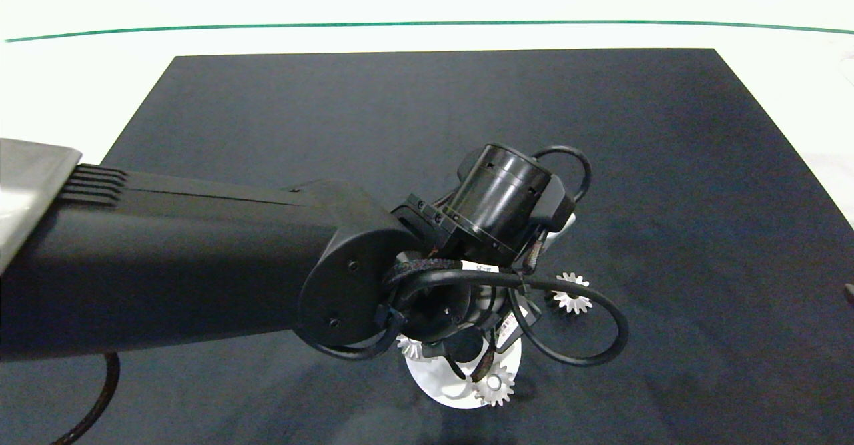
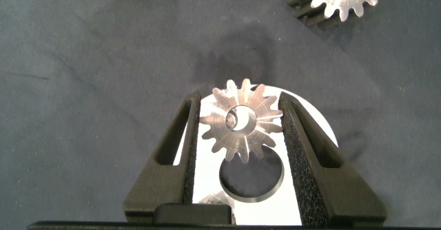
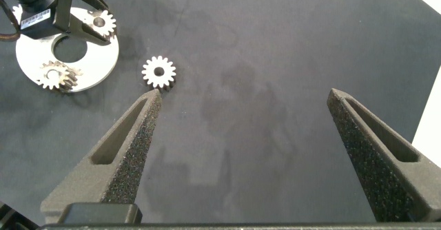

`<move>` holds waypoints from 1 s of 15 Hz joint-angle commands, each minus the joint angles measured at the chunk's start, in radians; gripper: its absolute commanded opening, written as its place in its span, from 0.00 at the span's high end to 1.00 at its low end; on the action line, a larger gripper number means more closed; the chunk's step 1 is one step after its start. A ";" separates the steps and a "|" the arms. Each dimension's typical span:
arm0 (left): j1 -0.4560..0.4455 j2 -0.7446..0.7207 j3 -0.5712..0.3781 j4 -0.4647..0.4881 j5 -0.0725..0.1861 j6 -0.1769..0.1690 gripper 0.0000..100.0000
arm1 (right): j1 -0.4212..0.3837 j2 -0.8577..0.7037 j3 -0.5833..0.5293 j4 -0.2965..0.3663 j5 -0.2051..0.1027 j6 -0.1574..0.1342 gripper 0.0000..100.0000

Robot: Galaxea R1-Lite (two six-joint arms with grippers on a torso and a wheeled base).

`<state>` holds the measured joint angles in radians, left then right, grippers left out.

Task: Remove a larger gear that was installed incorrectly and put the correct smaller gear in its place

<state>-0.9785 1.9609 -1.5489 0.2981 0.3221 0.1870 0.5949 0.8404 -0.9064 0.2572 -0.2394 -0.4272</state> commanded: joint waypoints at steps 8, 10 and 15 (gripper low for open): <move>0.011 -0.016 0.023 0.000 0.003 0.008 0.69 | 0.000 0.002 0.001 0.002 -0.001 -0.010 0.00; 0.012 -0.020 0.029 0.000 0.003 0.008 0.69 | 0.000 0.002 0.001 0.002 -0.001 -0.011 0.00; 0.012 -0.020 0.029 0.000 0.003 0.008 0.69 | 0.000 0.002 0.001 0.002 0.000 -0.015 0.00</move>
<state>-0.9664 1.9426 -1.5202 0.2966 0.3232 0.1934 0.5949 0.8409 -0.9049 0.2579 -0.2381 -0.4387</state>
